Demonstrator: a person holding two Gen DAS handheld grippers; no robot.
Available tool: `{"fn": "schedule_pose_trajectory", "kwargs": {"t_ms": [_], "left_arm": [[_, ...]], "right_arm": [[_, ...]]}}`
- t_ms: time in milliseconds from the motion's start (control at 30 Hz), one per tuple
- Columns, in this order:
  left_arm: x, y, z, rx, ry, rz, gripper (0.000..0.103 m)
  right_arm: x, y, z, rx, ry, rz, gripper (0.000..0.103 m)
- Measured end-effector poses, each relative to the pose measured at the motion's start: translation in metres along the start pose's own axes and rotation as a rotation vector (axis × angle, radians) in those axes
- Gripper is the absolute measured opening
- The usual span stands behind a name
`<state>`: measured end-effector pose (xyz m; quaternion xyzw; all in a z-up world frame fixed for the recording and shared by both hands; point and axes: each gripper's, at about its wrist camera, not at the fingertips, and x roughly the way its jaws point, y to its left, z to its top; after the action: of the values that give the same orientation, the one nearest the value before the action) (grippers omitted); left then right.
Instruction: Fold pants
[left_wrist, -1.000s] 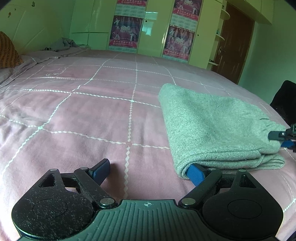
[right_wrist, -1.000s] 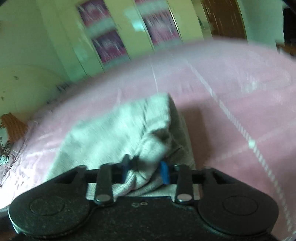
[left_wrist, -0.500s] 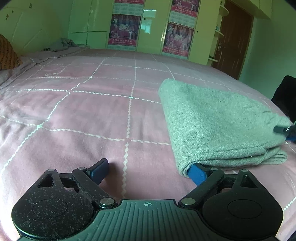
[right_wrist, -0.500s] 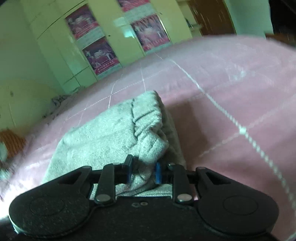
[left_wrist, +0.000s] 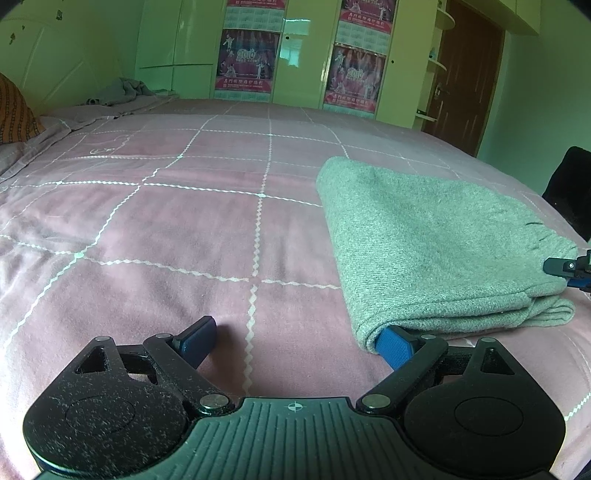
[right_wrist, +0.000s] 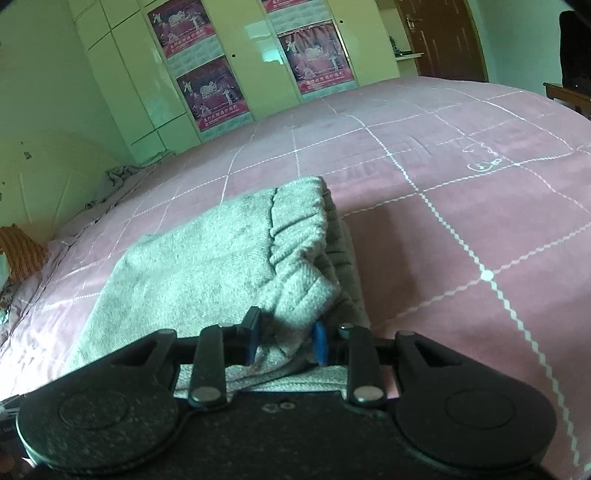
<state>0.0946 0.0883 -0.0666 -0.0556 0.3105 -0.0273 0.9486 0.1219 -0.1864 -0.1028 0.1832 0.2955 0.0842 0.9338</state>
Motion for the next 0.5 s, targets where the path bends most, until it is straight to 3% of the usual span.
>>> {"fn": "schedule_pose_trajectory", "kwargs": {"t_ms": [233, 433, 500], "left_arm": [[-0.004, 0.0, 0.001, 0.003, 0.013, 0.01, 0.091], [-0.008, 0.0, 0.001, 0.002, 0.006, 0.025, 0.091], [-0.009, -0.001, 0.0, 0.008, -0.002, 0.029, 0.091]], "right_arm": [[-0.005, 0.003, 0.002, -0.012, -0.002, -0.025, 0.041], [-0.007, 0.003, 0.004, -0.011, 0.008, -0.011, 0.042], [-0.004, 0.005, 0.006, -0.009, 0.014, 0.005, 0.034]]}}
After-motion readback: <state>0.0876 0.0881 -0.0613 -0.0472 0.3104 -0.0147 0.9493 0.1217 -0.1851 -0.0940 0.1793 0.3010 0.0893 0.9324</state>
